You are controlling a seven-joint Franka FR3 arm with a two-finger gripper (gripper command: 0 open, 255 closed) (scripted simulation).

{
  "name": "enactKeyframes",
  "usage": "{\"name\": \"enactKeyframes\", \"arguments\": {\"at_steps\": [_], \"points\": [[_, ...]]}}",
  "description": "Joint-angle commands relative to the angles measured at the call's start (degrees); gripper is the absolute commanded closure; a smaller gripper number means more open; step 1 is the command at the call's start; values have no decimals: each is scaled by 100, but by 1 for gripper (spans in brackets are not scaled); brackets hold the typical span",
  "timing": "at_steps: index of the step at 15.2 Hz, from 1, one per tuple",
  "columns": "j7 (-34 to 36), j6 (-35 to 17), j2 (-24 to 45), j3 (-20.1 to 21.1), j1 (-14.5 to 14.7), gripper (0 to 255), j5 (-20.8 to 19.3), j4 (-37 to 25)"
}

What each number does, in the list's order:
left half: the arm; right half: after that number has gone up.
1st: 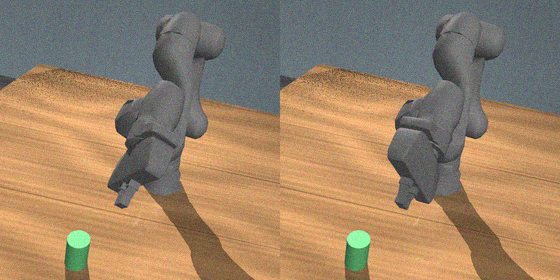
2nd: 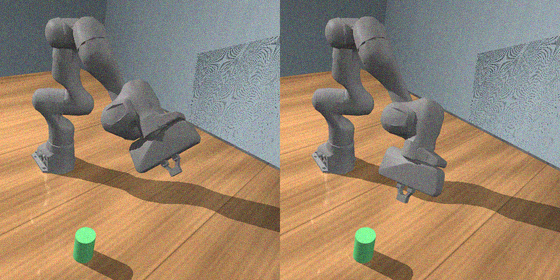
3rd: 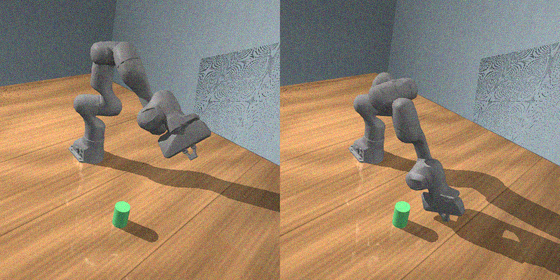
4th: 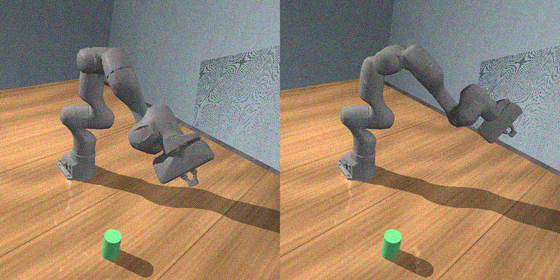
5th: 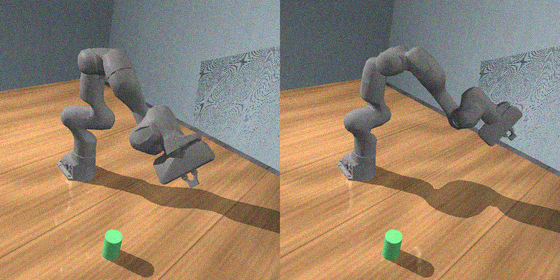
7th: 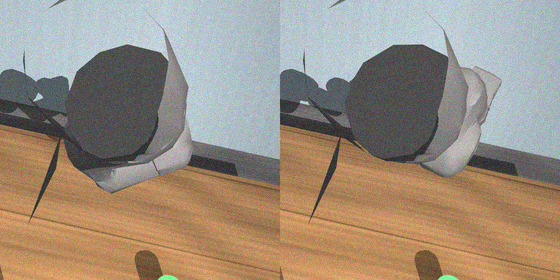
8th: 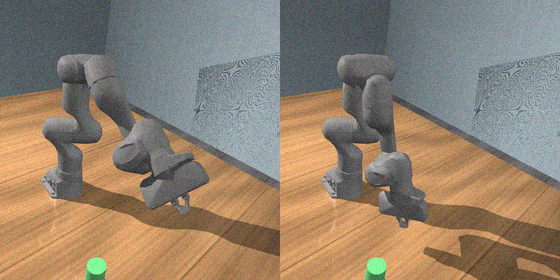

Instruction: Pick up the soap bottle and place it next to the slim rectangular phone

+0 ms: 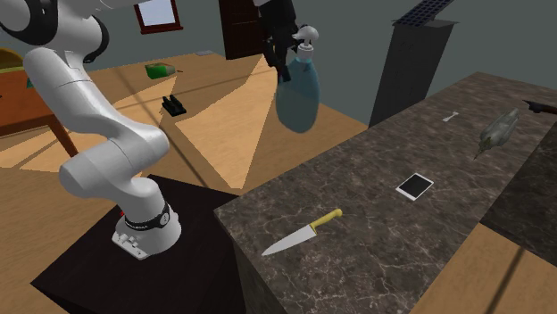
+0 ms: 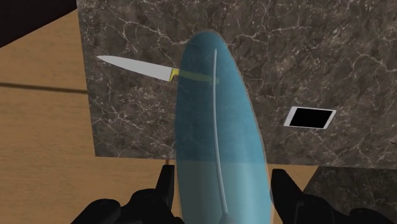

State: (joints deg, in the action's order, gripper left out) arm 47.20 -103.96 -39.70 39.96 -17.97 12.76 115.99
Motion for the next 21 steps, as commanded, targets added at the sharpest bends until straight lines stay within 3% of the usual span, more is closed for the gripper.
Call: {"name": "enactKeyframes", "arguments": {"at_steps": [1, 7, 10, 12, 14, 15, 16, 17, 18, 21], "points": [[153, -262, 217, 287, -135, 255, -30, -4], [752, -1088, 1076, 1432, -794, 255, -356, -138], [1156, -1456, 1610, 2220, -1338, 255, -715, -307], [1494, -1670, 2022, 2924, -1867, 255, -1076, -459], [1907, -1843, 2491, 3961, -2710, 255, -1570, -648], [2091, -1912, 2678, 4746, -3414, 255, -1795, -757], [2107, -1988, 2643, 5580, -4253, 255, -1770, -871], [2013, -2066, 2455, 6196, -4928, 255, -1576, -991], [1873, -2135, 2202, 6600, -5414, 255, -1307, -1120], [1467, -2253, 1402, 7290, -6356, 255, -489, -1574]]}}
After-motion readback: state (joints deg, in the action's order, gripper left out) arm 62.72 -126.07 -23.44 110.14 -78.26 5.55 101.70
